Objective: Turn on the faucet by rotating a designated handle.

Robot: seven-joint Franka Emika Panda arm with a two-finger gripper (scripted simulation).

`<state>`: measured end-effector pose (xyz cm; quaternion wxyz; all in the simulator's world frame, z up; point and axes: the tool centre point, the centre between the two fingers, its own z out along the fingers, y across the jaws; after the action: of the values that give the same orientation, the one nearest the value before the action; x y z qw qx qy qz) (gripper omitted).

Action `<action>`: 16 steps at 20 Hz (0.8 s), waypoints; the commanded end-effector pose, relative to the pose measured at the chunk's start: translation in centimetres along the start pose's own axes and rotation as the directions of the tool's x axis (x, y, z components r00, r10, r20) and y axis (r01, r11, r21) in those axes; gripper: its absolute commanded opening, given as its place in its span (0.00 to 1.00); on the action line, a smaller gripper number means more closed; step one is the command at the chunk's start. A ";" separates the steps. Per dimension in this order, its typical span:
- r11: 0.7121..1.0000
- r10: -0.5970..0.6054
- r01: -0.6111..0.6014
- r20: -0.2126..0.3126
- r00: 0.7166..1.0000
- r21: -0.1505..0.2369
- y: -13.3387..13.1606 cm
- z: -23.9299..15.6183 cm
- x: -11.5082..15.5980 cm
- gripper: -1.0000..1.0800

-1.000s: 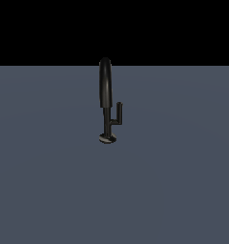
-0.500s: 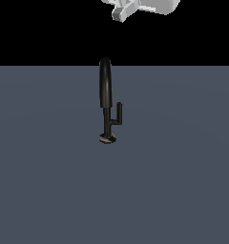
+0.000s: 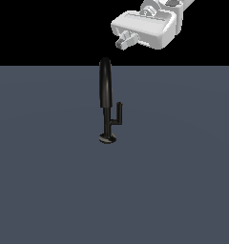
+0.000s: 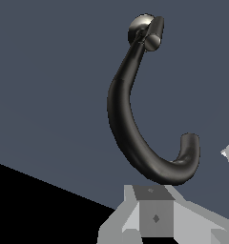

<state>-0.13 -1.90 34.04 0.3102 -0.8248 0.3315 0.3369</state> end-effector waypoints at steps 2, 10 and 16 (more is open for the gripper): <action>0.996 0.059 -0.063 0.070 0.996 0.057 -0.4 0.5 2.6 0.00; 0.956 0.187 -0.235 0.254 0.949 0.176 -0.7 2.4 8.9 0.00; 0.894 0.262 -0.377 0.402 0.878 0.242 -0.6 4.7 13.6 0.00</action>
<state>5.80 -2.70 22.30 0.4220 -0.6429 0.4425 0.4613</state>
